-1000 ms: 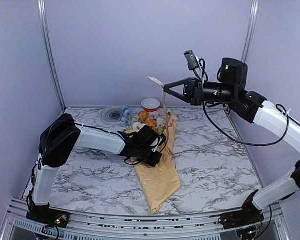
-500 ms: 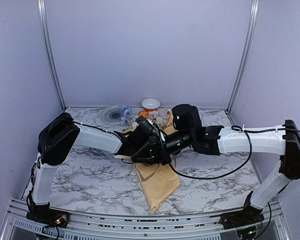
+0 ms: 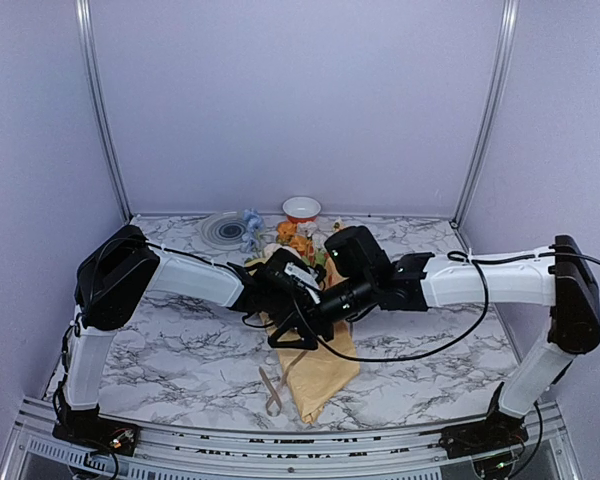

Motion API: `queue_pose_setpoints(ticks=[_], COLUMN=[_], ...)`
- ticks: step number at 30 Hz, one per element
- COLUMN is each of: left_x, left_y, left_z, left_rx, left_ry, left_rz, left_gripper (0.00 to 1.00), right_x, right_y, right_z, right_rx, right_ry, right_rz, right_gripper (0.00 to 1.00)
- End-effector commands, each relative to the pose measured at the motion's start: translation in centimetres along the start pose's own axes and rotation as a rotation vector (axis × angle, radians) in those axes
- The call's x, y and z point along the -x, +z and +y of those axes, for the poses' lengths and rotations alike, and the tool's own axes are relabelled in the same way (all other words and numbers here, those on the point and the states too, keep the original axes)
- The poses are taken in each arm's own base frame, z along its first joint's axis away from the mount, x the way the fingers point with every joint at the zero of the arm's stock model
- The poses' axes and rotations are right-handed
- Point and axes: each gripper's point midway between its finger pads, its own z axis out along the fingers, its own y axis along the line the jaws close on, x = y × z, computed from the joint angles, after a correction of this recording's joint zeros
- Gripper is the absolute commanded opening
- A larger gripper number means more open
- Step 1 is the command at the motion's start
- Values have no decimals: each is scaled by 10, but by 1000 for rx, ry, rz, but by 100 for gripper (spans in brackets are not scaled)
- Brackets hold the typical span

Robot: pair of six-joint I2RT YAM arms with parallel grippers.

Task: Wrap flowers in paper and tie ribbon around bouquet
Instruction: Cross the ribbon over the folded bouquet.

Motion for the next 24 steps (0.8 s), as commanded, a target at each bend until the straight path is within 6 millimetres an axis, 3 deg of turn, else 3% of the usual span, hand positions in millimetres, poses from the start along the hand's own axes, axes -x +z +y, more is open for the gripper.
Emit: queue_pose_setpoints(ticks=[1,4,8,15,19,24], left_x=[-40,-37,-25,-7,3,26], left_y=[7,5,-3,-16,-24,-57], left_z=[23,23,21,21,15,6], left_rx=[63,65,71,84,64,79], left_ry=[-25,-23,-11,8,7,34], left_rz=[117,110,80,36,13,-62], left_gripper=[0,0,0,0,0,0], right_x=[2,-23,-61,-94,-125,-162], right_y=[-28,-32,-30,-18,-15,-9], right_z=[6,-4,-34,-67,-107,-123], right_rx=[-76,-65,-101,-170,-271,-319], right_ry=[-38,65,248,373,490,594], right_rz=[-31,-29,-21,-42,-10,44], right_gripper=[68,63,56,38,32,28])
